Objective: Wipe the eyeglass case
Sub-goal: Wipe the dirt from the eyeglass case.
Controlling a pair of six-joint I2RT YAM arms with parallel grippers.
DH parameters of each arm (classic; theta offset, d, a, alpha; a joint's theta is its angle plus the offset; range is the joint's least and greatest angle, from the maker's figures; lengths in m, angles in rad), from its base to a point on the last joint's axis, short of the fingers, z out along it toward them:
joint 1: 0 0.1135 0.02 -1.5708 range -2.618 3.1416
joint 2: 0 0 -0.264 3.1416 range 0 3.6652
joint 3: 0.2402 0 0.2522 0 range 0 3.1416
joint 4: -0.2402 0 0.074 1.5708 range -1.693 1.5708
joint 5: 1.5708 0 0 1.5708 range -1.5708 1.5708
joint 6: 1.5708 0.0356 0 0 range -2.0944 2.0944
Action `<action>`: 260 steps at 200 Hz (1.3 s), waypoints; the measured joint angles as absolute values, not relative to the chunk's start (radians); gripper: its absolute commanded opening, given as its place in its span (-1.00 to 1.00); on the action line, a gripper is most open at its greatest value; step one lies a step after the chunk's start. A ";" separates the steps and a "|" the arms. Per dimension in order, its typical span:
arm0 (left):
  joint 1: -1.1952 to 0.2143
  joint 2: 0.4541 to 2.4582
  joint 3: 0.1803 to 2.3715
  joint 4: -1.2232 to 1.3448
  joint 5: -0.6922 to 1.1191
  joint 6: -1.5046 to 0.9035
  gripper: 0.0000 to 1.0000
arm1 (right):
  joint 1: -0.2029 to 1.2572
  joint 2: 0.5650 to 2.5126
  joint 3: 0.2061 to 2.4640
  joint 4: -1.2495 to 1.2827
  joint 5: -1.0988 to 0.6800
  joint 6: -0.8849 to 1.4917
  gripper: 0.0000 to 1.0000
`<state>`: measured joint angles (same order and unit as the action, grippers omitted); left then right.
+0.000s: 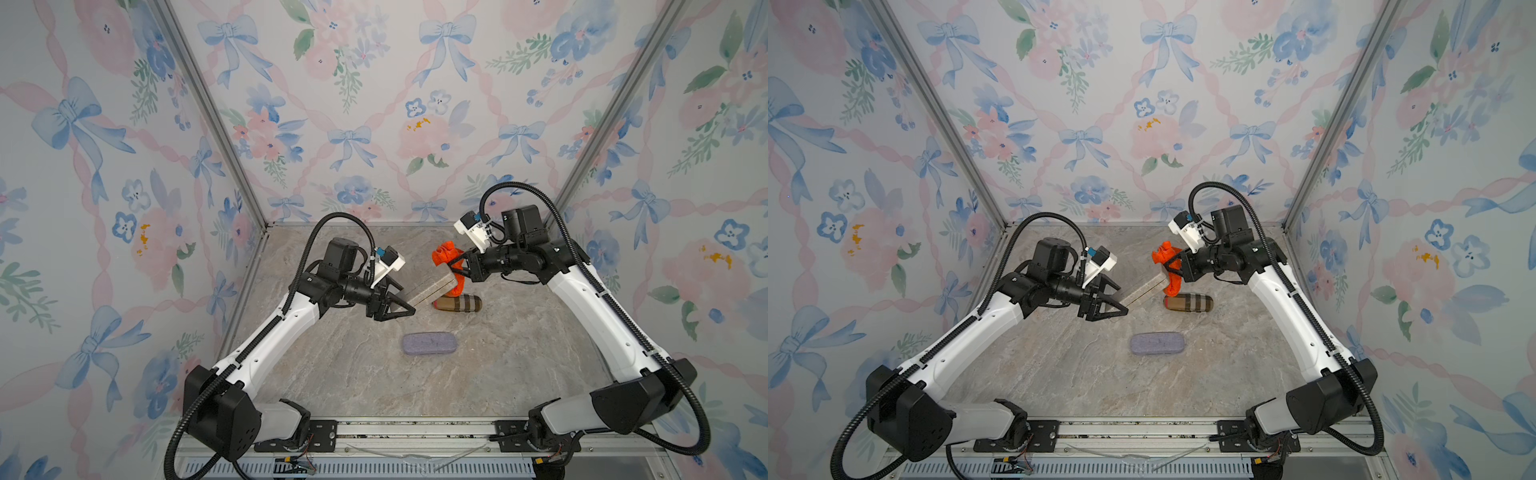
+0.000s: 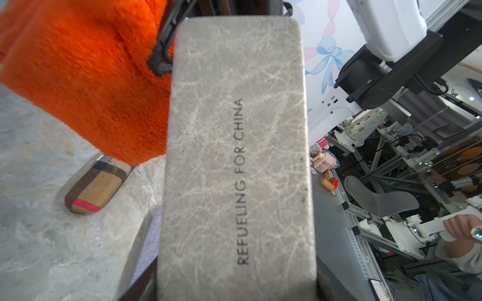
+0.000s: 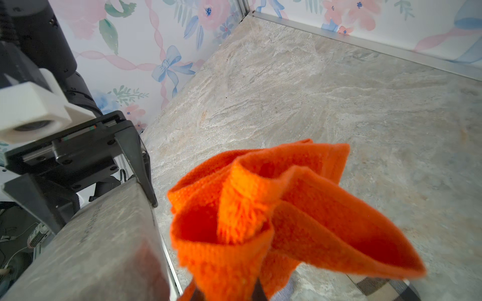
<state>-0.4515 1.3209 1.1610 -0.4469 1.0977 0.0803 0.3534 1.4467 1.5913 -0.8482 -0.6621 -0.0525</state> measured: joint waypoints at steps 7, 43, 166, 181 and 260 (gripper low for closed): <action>-0.451 1.321 1.160 -0.443 1.085 0.088 -0.44 | 0.349 1.439 1.596 -0.851 -0.671 -0.045 -1.00; -0.455 1.327 1.156 -0.443 1.032 0.109 -0.44 | 0.359 1.370 1.647 -0.854 -0.731 -0.010 -1.00; -0.524 1.369 1.177 -0.535 0.912 0.132 -0.46 | 0.344 1.489 1.494 -0.638 -0.943 0.052 -1.00; -0.531 1.332 1.169 -0.535 0.913 0.132 -0.46 | 0.319 1.491 1.485 -0.597 -0.952 0.068 -1.00; -0.521 1.246 1.102 -0.470 0.912 0.132 -0.46 | 0.287 1.384 1.438 -0.527 -0.989 0.176 -1.00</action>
<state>-0.5213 1.2465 1.1023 -0.4702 0.9123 0.1318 0.2867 1.3838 1.4384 -0.5274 -0.9886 0.1757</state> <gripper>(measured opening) 0.670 0.093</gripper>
